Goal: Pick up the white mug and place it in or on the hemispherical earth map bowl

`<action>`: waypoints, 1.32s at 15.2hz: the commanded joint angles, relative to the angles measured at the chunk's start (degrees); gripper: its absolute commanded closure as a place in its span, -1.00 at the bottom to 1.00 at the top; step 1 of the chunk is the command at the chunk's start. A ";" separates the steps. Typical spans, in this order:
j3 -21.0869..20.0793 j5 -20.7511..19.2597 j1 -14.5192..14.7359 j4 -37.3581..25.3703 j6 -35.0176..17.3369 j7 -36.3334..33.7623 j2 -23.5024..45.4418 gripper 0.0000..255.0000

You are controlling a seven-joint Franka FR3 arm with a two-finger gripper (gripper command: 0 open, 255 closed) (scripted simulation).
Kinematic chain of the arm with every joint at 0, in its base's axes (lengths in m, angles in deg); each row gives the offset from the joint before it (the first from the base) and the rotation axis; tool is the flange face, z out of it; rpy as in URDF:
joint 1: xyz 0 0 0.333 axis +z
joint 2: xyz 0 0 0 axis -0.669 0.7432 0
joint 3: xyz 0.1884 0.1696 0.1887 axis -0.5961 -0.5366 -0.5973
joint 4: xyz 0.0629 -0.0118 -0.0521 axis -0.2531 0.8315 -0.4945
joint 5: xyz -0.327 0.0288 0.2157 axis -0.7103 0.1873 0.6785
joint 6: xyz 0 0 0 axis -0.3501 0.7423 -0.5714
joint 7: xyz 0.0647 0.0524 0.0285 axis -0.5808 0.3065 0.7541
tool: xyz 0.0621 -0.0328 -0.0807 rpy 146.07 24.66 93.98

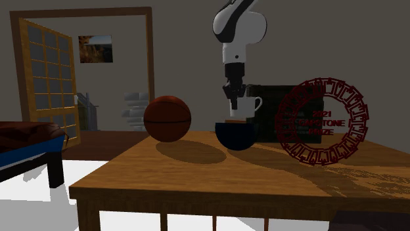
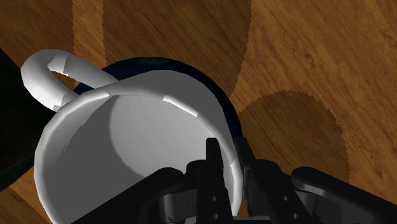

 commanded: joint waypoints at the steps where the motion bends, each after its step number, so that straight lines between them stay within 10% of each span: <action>1: 0.00 0.00 0.00 0.01 -0.02 0.00 0.00 1.00; 2: 0.00 0.00 0.00 0.01 -0.02 0.00 0.00 1.00; 3: 0.00 0.00 0.00 0.01 -0.02 0.00 0.00 -1.00; 20: -0.04 -0.09 0.21 -4.89 6.62 -0.04 -1.75 -1.00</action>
